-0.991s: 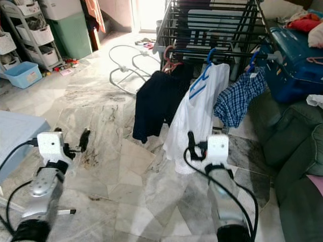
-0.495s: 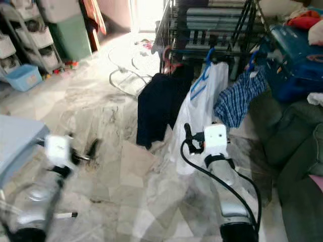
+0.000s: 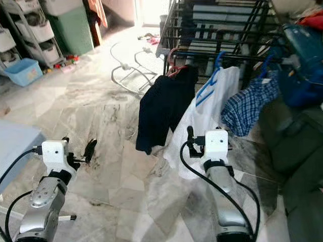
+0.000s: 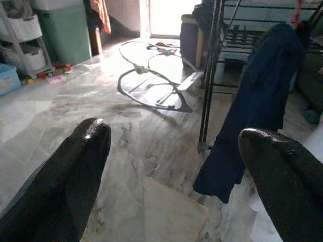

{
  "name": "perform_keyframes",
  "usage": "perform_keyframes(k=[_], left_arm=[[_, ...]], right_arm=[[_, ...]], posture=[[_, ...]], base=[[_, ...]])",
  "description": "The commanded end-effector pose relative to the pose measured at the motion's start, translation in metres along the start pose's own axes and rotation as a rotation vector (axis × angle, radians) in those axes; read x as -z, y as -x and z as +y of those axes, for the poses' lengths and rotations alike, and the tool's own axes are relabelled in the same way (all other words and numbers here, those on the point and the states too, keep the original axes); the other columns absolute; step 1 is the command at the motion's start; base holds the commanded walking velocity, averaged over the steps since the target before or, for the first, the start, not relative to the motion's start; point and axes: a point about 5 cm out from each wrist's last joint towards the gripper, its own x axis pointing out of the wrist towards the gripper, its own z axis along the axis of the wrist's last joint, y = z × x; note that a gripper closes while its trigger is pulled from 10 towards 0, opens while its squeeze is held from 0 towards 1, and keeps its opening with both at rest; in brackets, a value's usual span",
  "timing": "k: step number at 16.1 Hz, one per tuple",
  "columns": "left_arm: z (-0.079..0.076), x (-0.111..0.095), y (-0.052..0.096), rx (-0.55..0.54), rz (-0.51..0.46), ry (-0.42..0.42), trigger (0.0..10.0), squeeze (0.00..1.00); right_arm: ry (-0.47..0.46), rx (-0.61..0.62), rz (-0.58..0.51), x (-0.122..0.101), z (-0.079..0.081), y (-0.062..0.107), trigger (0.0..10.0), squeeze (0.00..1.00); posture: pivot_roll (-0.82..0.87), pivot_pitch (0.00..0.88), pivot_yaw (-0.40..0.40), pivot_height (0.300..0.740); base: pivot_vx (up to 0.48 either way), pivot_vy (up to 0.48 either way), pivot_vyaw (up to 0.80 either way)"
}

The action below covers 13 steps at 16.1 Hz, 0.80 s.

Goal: Hang hanger

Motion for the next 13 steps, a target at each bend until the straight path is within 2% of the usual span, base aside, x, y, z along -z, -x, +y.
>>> perform_keyframes(k=[1, 5, 9, 13], left_arm=[[-0.002, -0.006, -0.001, -0.008, -0.010, 0.004, 10.0, 0.00], [0.002, -0.007, -0.003, -0.048, -0.004, 0.015, 10.0, 0.00], [-0.002, -0.003, -0.002, -0.054, 0.014, 0.040, 10.0, 0.00], [-0.010, 0.006, -0.004, -0.031, 0.052, 0.027, 10.0, 0.00]], right_arm=[[0.007, -0.010, -0.012, -0.005, -0.003, -0.003, 10.0, 0.00], [-0.001, -0.008, -0.039, -0.015, 0.001, -0.011, 10.0, 0.00], [0.005, -0.049, -0.027, -0.012, 0.012, -0.010, 10.0, 0.00], [-0.001, 0.031, 0.043, -0.001, 0.009, -0.010, 10.0, 0.00]], posture=[[-0.15, 0.000, 0.020, 0.740], [-0.15, 0.000, 0.021, 0.740], [-0.15, 0.000, 0.020, 0.740], [-0.15, 0.000, 0.012, 0.740]], base=[[0.247, 0.356, 0.00], [0.000, 0.444, 0.48], [0.000, 0.480, 0.00], [0.000, 0.000, 0.00]])
